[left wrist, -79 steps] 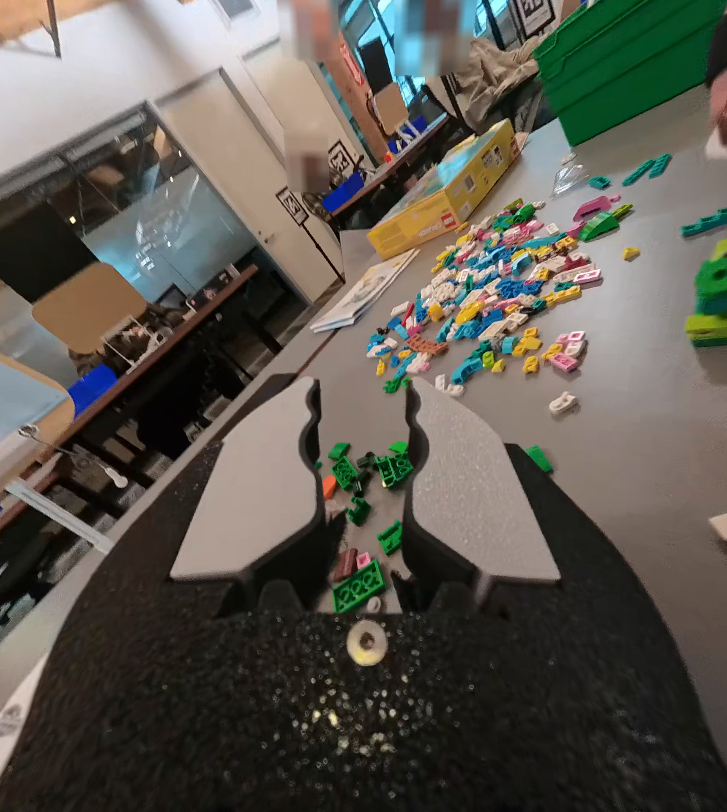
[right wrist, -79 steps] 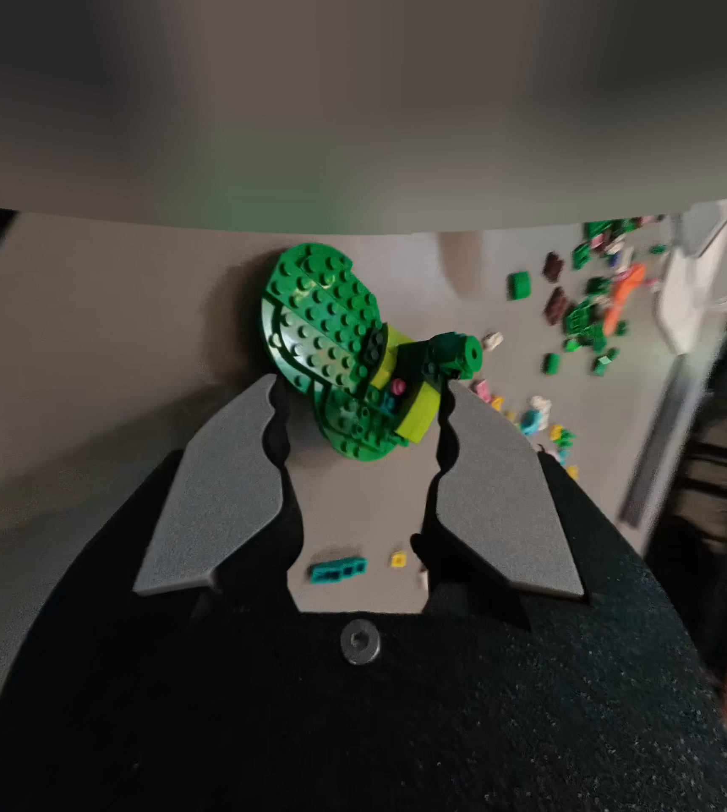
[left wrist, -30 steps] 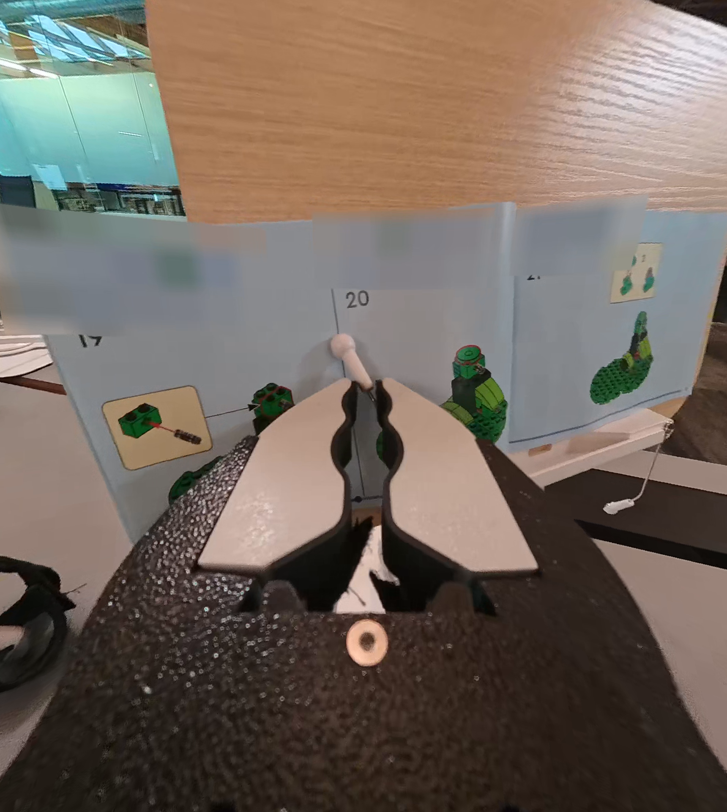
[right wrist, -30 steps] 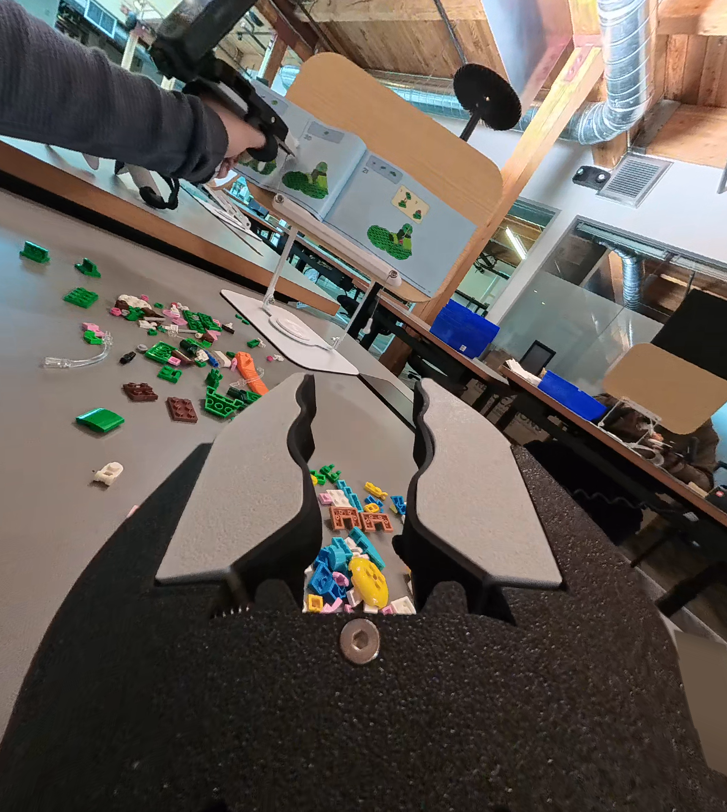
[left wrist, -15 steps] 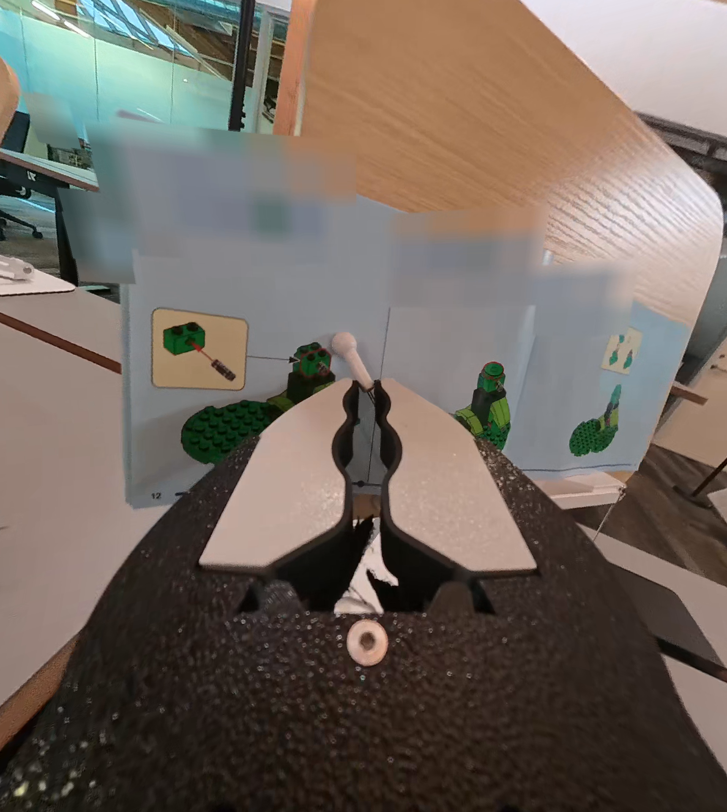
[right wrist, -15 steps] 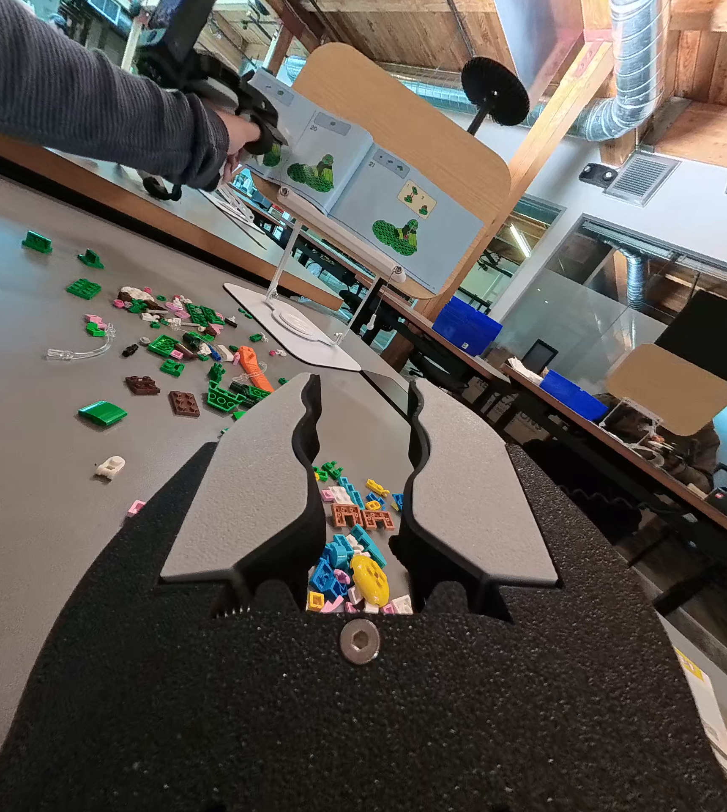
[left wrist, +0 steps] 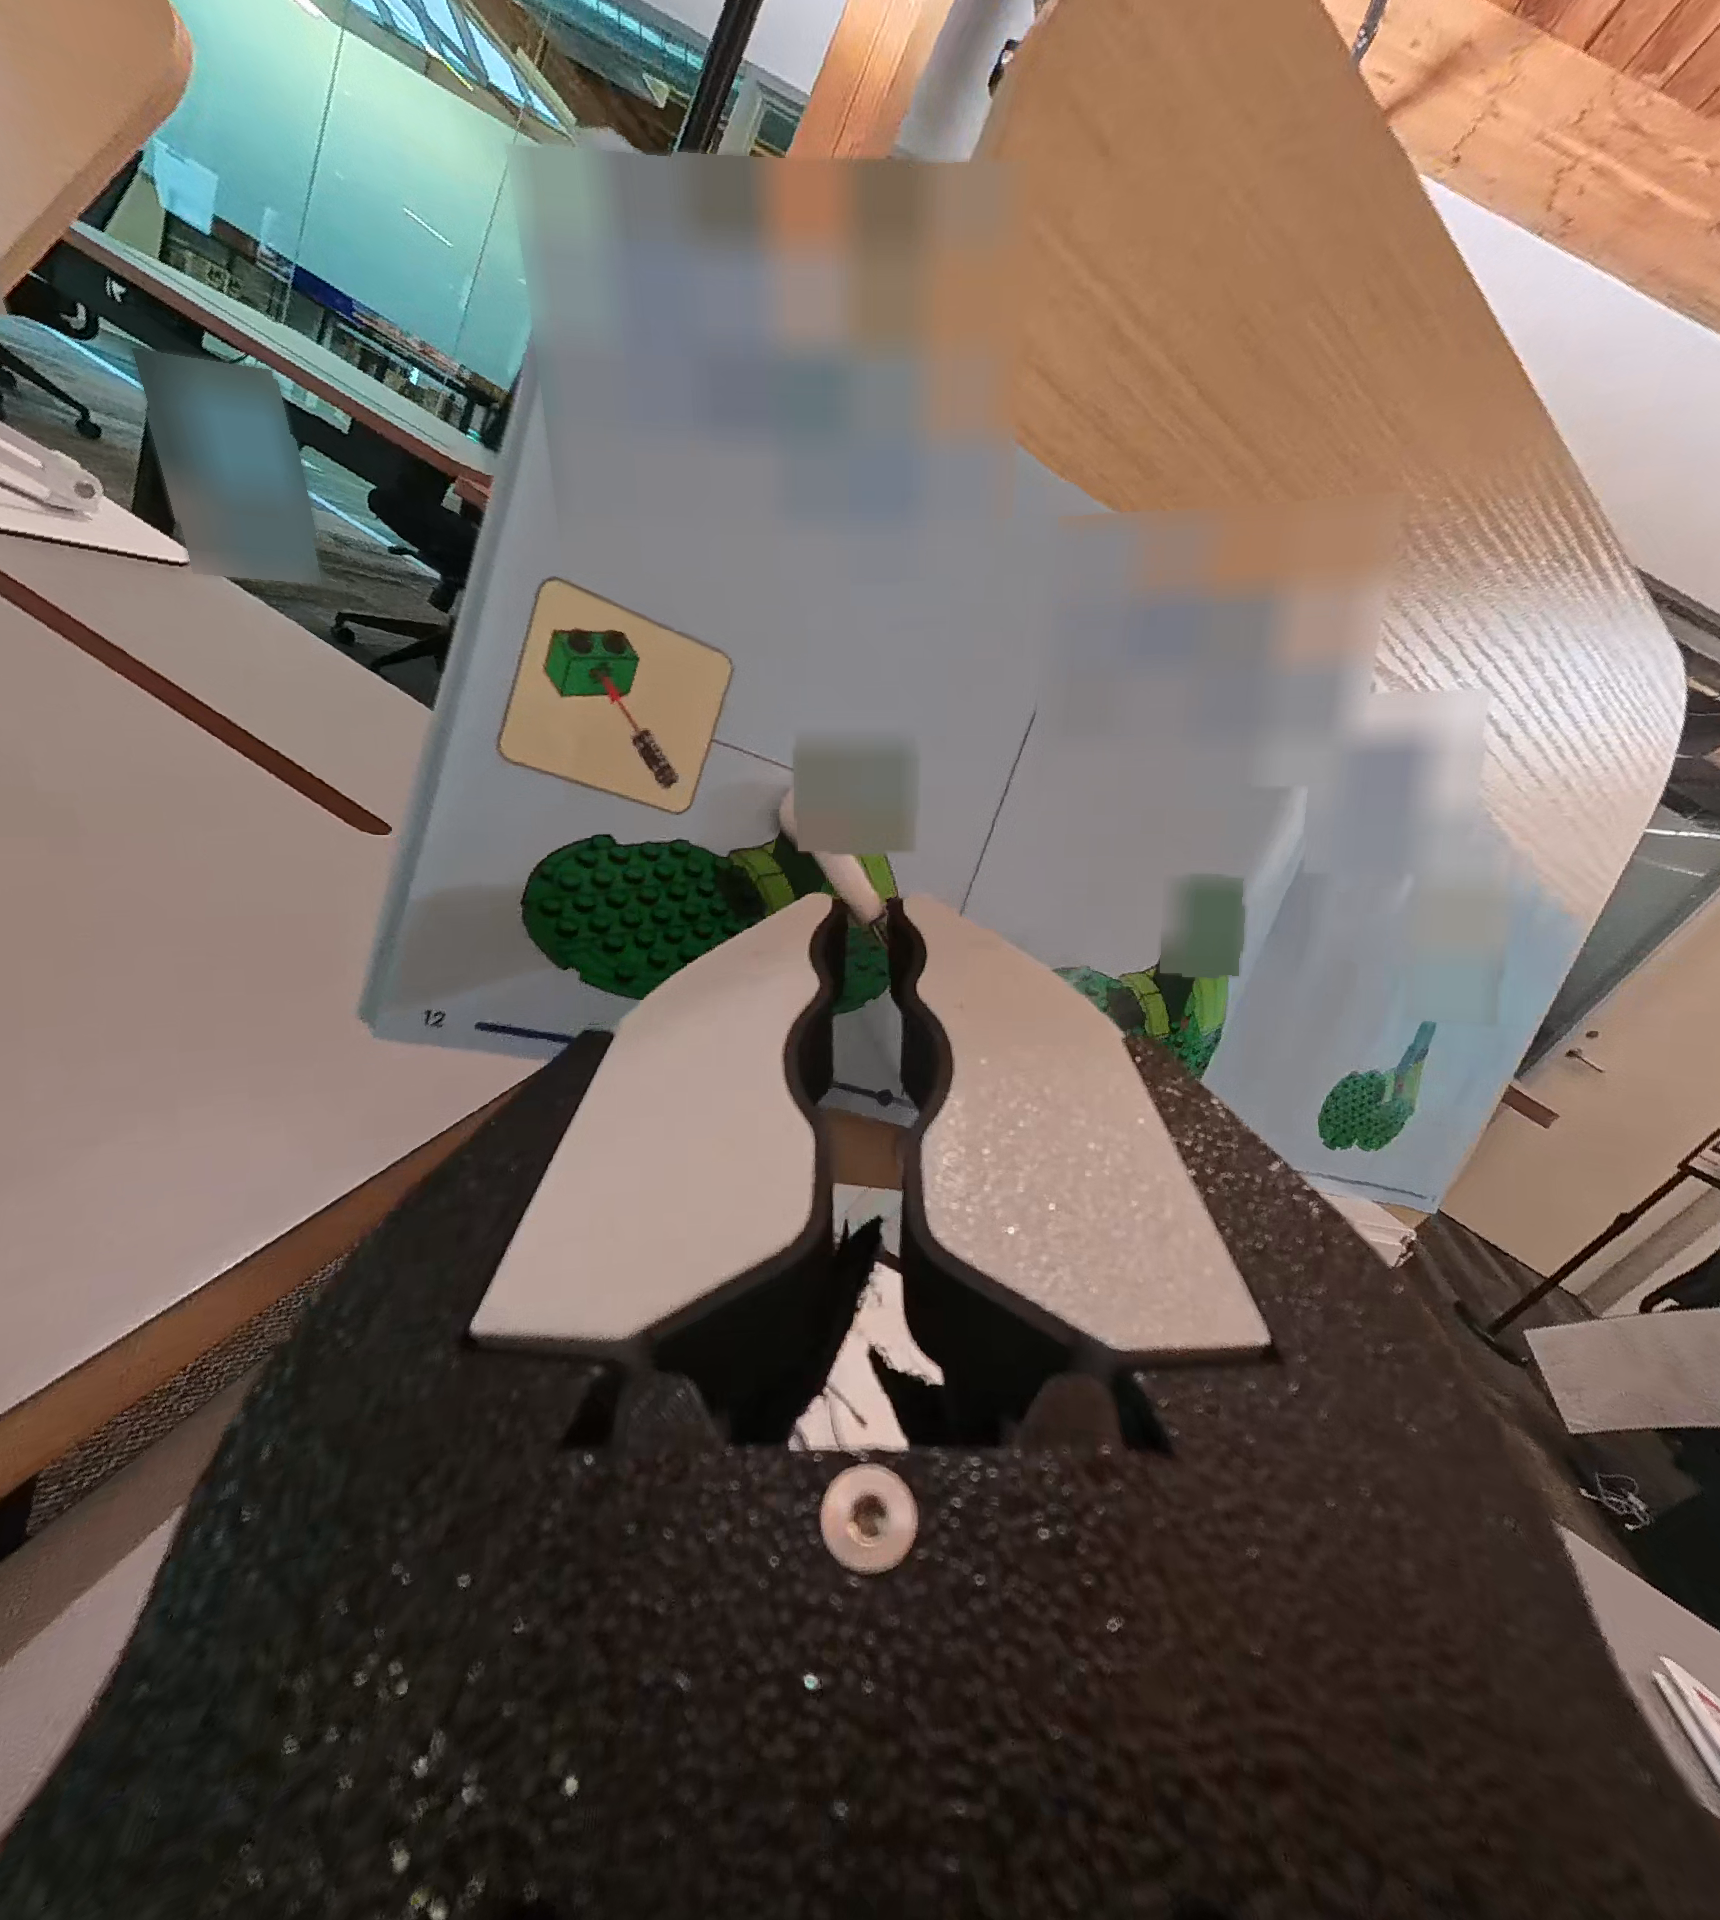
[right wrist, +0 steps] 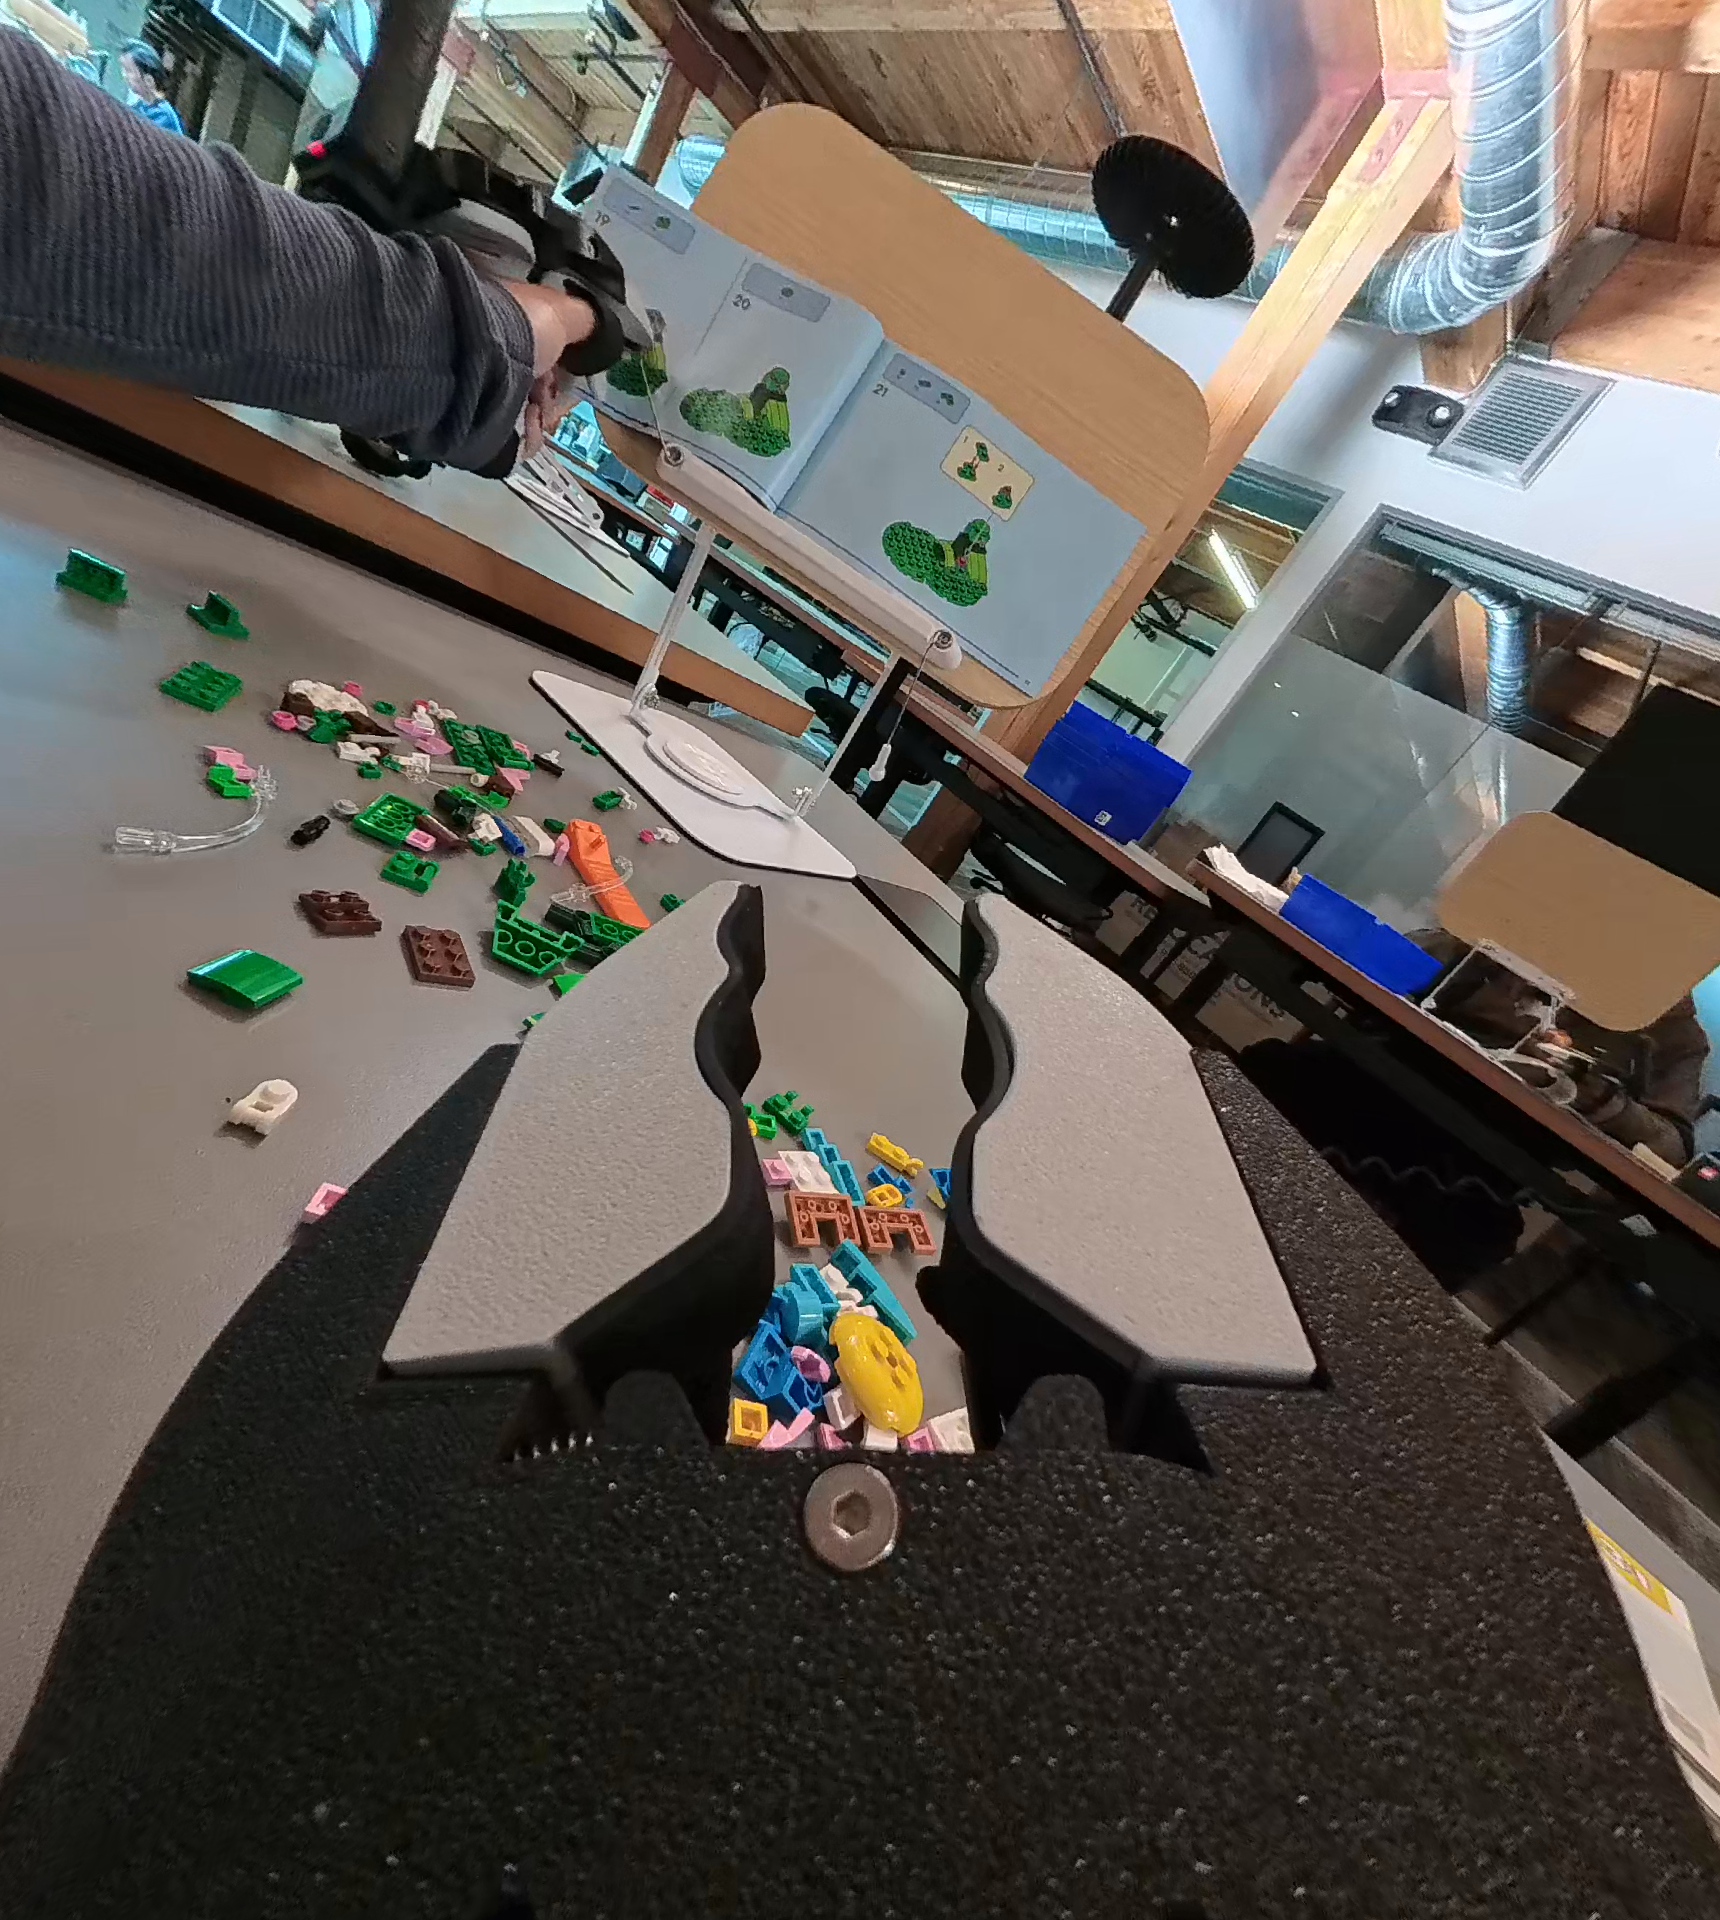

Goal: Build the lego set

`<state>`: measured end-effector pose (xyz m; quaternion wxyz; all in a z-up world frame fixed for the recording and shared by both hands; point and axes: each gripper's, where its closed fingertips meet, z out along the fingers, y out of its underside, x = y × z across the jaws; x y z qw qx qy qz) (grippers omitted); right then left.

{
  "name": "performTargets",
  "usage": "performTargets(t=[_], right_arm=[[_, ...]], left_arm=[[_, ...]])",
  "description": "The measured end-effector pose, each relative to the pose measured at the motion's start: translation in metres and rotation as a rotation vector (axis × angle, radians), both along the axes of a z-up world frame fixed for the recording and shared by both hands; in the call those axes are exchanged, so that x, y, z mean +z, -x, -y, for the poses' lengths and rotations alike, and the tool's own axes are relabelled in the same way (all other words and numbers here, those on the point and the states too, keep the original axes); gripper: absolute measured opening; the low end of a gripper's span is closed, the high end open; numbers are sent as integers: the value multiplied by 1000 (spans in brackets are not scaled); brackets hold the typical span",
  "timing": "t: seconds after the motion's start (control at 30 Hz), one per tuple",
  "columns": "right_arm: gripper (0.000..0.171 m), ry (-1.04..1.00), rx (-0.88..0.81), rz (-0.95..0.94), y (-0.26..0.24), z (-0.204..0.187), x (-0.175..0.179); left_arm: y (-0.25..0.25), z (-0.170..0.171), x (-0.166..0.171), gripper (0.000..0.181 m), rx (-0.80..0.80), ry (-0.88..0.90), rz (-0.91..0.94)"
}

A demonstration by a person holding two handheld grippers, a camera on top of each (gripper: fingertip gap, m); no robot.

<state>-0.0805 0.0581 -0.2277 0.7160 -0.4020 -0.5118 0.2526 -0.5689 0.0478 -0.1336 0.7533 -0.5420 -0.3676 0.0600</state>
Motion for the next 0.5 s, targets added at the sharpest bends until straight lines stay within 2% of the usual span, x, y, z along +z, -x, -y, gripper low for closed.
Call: performTargets(t=[0.13,0.3,0.5], right_arm=[[35,-2,0,0,0,0,0],[34,-3,-2,-1,0,0,0],[34,-6,-2,-3,0,0,1]], left_arm=[[1,4,-5,6,-11,-95,77],[0,10,-12,6,-79,-349,221],[-1,16,-21,5,-93,-479,284]])
